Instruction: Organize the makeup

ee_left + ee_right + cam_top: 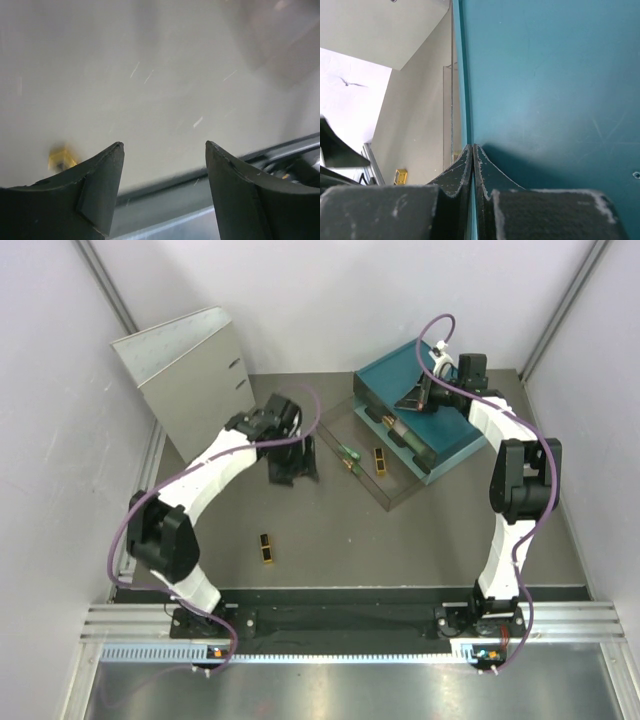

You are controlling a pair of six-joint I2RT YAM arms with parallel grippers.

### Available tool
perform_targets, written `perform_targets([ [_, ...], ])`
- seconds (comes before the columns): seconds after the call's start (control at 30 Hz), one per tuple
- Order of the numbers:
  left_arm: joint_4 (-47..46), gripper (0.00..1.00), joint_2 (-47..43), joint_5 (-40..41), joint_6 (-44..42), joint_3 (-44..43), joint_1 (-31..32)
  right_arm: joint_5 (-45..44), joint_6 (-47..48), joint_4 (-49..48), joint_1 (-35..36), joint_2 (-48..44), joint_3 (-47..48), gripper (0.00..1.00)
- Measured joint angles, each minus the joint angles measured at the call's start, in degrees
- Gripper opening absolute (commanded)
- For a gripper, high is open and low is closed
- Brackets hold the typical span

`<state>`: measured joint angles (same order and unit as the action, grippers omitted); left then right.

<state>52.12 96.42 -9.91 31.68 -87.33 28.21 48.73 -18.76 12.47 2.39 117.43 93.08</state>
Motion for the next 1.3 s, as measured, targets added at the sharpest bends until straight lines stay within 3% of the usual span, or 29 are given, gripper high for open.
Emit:
perform_targets([
  [0.2,6.7,0.73,-4.9,3.6,5.6,17.2,0.3,0.0,0.0,0.0,0.0,0.0,0.0,0.00],
  [0.4,9.6,0.79,-6.8,7.1,10.8,24.2,0.3,0.0,-0.4,0.1,0.0,0.1,0.1,0.00],
  [0.6,7.9,0.76,-6.8,7.9,12.4,29.5,-0.5,0.0,-0.5,0.1,0.0,0.1,0.1,0.00],
  [0.7,6.7,0.70,-5.5,7.6,12.6,32.5,-1.0,0.0,-0.6,0.4,0.0,0.2,0.4,0.01],
  [0.8,5.0,0.37,-3.4,7.4,12.7,33.7,-1.2,0.0,-0.6,0.5,-0.1,0.3,0.4,0.01],
  [0.87,3.7,0.00,-1.9,7.3,12.5,33.7,-1.2,0.0,-0.6,0.5,-0.1,0.3,0.4,0.01],
  [1.07,3.8,0.00,0.6,7.4,10.6,29.5,-1.2,0.0,-0.7,0.5,-0.1,0.4,0.4,0.01],
  [1.3,4.0,0.00,5.0,7.6,5.4,10.5,-0.9,0.0,-0.8,0.6,-0.1,0.5,0.5,0.01],
])
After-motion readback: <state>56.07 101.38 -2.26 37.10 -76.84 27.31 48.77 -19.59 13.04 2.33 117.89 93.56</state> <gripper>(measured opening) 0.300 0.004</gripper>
